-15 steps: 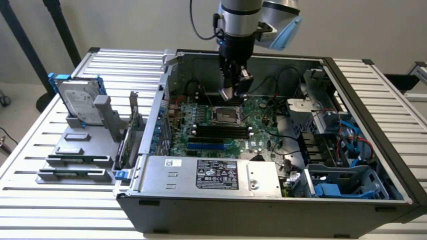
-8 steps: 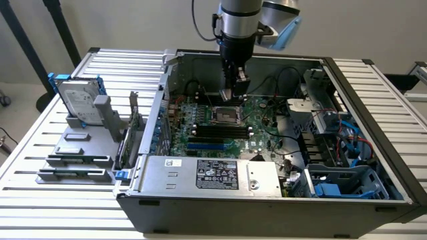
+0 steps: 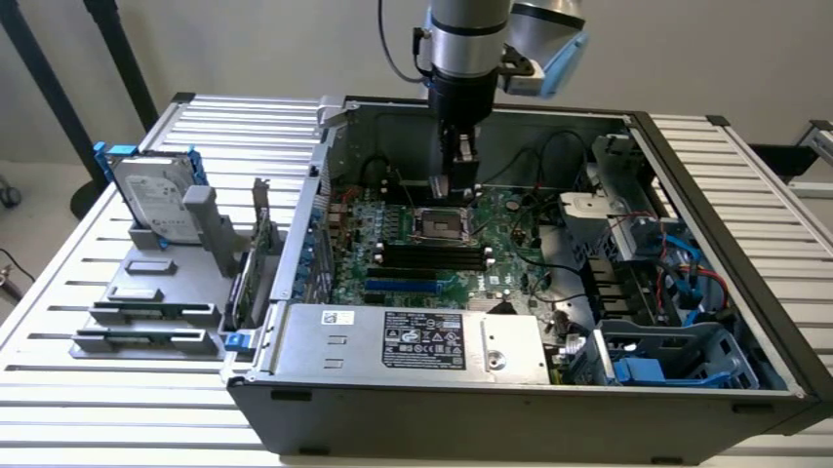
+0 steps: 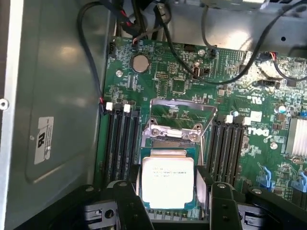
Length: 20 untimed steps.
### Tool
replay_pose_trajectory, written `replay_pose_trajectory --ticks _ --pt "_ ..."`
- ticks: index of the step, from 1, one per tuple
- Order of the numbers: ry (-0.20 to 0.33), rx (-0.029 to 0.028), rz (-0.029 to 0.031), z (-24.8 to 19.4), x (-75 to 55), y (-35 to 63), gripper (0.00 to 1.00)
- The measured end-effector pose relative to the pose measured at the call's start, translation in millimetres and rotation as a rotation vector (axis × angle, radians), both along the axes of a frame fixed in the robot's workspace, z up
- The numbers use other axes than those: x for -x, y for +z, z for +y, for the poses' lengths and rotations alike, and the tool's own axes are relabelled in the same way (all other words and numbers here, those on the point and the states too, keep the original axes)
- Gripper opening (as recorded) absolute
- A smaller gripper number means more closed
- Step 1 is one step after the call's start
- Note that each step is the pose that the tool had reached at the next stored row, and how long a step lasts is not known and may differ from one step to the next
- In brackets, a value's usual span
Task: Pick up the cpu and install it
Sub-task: 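Place the cpu into insertion slot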
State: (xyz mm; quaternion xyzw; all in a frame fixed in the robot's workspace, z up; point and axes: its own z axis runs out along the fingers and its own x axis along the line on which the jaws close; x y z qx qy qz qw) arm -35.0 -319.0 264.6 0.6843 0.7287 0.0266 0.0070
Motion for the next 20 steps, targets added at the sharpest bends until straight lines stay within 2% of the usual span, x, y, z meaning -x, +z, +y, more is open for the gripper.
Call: replay_pose_trajectory --ticks 5,8,14,17,20 --pt "-0.089 0.0000 0.0000 -0.1 0.0 -3.2 0.55" --pt "-0.118 -0.0001 0.0000 -1.7 0.0 -7.0 0.55" --pt "-0.125 -0.0010 -0.0001 -15.2 3.8 -17.9 0.55" --pt "-0.122 -0.0008 0.0000 -16.2 11.3 -23.3 0.55" --pt "-0.116 -0.0007 0.0001 -16.3 12.5 -28.8 0.55"
